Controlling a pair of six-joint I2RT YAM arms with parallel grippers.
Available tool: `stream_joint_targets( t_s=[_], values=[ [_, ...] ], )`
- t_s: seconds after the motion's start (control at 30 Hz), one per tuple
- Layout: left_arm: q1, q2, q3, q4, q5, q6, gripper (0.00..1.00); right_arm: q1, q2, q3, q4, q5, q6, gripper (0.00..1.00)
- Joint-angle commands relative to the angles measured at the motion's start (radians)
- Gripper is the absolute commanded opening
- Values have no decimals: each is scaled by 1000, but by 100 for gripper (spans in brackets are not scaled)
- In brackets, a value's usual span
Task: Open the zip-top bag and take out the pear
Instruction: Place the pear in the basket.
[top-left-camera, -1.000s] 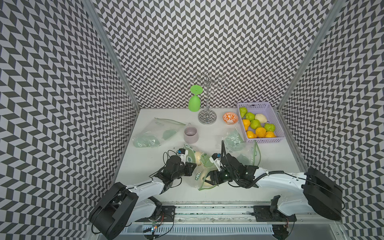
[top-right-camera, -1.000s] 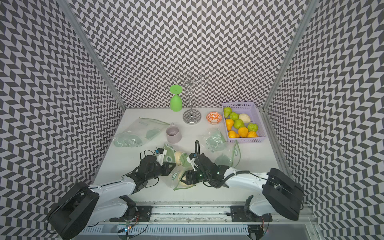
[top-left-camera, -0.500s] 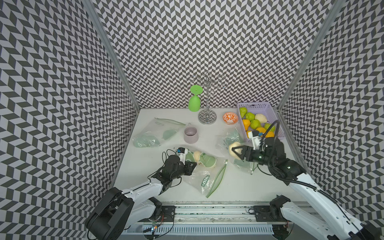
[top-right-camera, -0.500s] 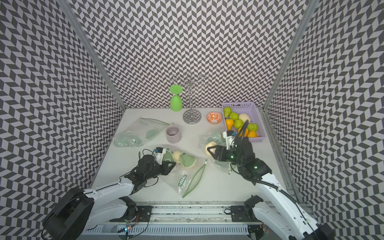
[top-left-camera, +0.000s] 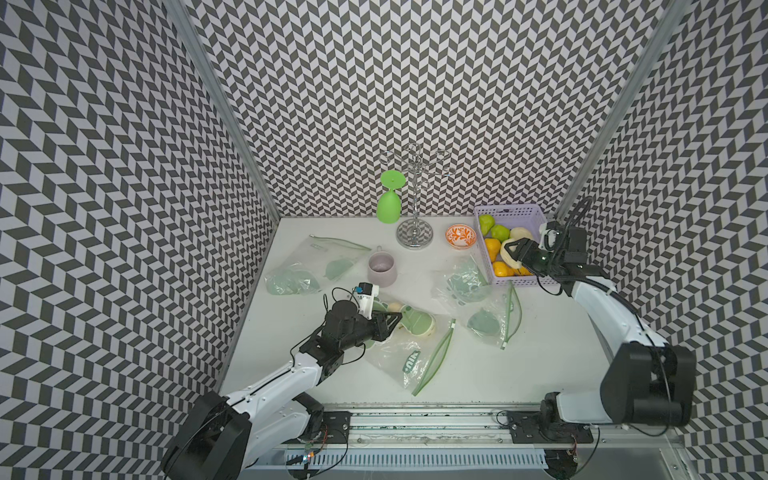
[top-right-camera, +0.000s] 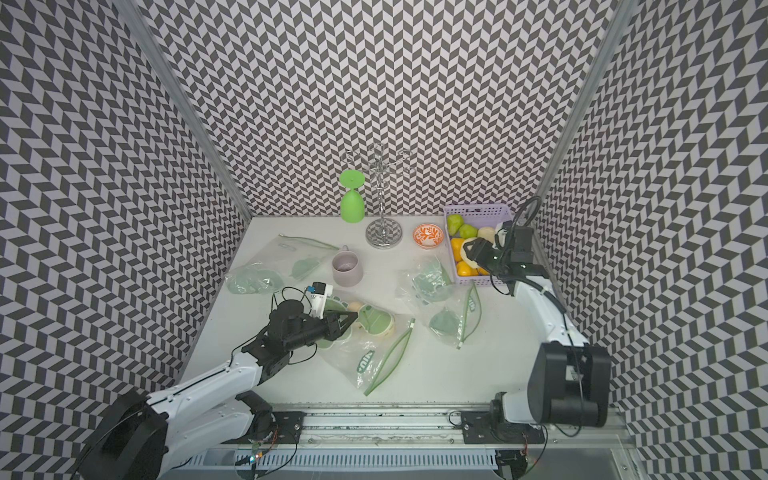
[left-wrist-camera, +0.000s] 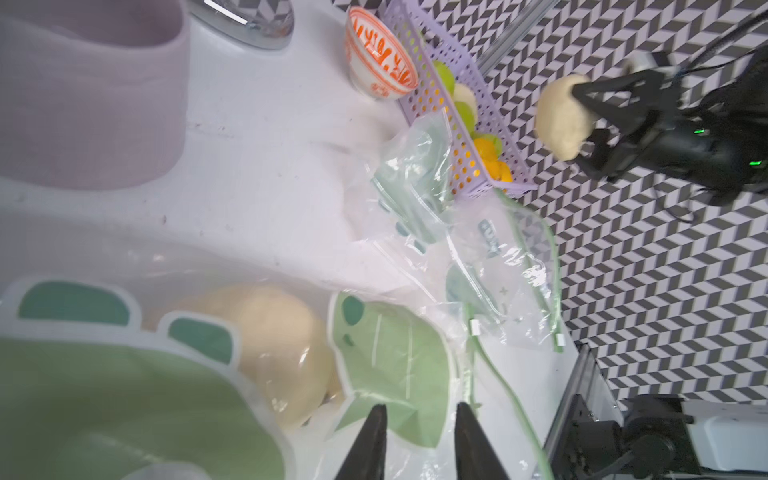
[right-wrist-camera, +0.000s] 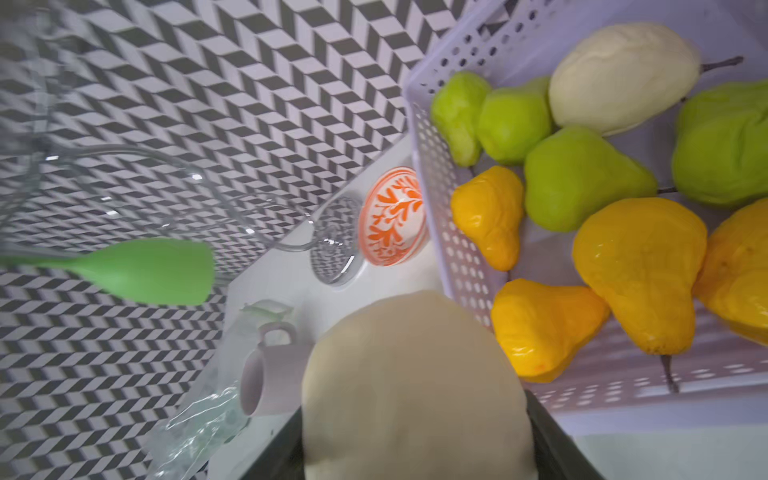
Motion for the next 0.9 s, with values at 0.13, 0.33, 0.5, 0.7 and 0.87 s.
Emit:
stream_joint_targets(
  t_s=[0.13,0.33,0.5,0.7,0.87],
  values=[
    [3,-99,78,-65,63,5,52,1,320,280,-46,246,-96,43],
    [3,-129,101,-78,48,5,54,2,354,233,-39,375,-179,45],
    [2,-99,111,-66,55,6,54,10,351,149,-5,374,-199,56],
    [3,-44,125,-65,38,25,60,44,278,78,26,374,-204,78],
    [1,27,143,-72,28,58,63,44,81,60,27,338,-193,83]
  ],
)
